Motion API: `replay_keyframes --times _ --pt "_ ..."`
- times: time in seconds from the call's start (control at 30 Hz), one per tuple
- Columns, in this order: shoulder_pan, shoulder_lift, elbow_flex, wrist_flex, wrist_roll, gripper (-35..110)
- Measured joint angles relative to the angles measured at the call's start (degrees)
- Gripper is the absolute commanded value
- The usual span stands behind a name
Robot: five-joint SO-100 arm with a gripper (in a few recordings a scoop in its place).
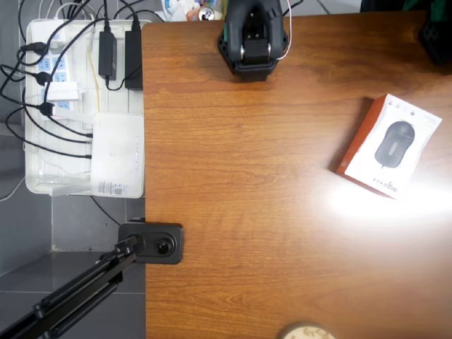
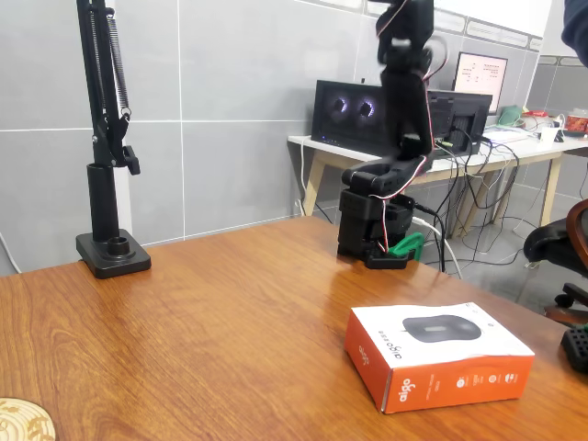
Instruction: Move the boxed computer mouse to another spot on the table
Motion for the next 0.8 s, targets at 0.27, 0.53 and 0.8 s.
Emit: replay_keyframes --times 0.27,0.53,0.8 --pt "-15.82 -24.79 -13.10 51.50 -3.69 1" --pt "-32.87 -28.48 -6.06 64.34 -3.87 3" --pt "-38.50 -42.63 -5.01 63.81 -4.31 22"
